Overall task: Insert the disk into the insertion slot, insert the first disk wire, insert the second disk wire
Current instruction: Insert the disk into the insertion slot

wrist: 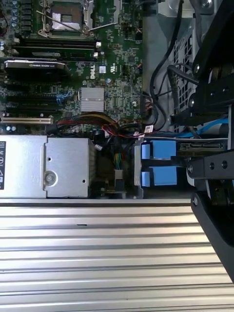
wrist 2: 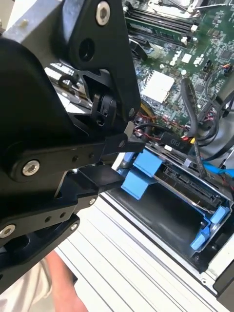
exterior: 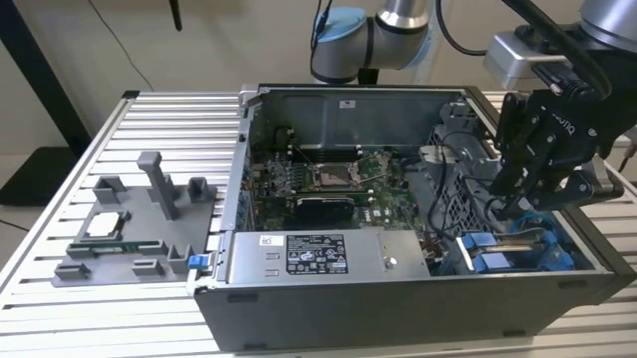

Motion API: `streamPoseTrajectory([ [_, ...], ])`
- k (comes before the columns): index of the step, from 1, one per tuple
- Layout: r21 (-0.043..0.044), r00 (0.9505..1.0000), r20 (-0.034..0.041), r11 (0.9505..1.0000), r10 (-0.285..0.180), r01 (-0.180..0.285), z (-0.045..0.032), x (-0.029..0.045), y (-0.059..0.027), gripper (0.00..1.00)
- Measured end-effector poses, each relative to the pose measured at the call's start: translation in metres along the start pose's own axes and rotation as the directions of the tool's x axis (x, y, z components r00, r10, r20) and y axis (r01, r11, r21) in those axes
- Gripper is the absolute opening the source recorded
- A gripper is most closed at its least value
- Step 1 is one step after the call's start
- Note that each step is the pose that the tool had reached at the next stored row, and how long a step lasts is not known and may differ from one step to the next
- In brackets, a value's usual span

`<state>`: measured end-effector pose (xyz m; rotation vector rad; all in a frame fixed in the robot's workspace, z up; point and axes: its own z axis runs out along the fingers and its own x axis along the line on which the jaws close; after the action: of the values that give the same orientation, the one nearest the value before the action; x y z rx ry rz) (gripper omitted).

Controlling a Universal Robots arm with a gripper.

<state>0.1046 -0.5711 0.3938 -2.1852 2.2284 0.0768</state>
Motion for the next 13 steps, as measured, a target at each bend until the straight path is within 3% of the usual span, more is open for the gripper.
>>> streamPoseTrajectory([
  [4,0.0012,1.0,0.0014,1.0,0.0,0.0,-0.0018,-0.0024,0.0,1.0],
  [6,0.0066,1.0,0.0045,1.0,0.0,0.0,-0.0019,-0.0033,0.0001,1.0],
  [8,0.0171,0.9999,0.0103,0.9999,-0.001,0.001,-0.0018,-0.0043,0.0001,1.0],
  [13,0.0538,0.9996,0.0263,0.9985,-0.005,0.004,-0.0015,-0.0073,0.0001,1.0],
])
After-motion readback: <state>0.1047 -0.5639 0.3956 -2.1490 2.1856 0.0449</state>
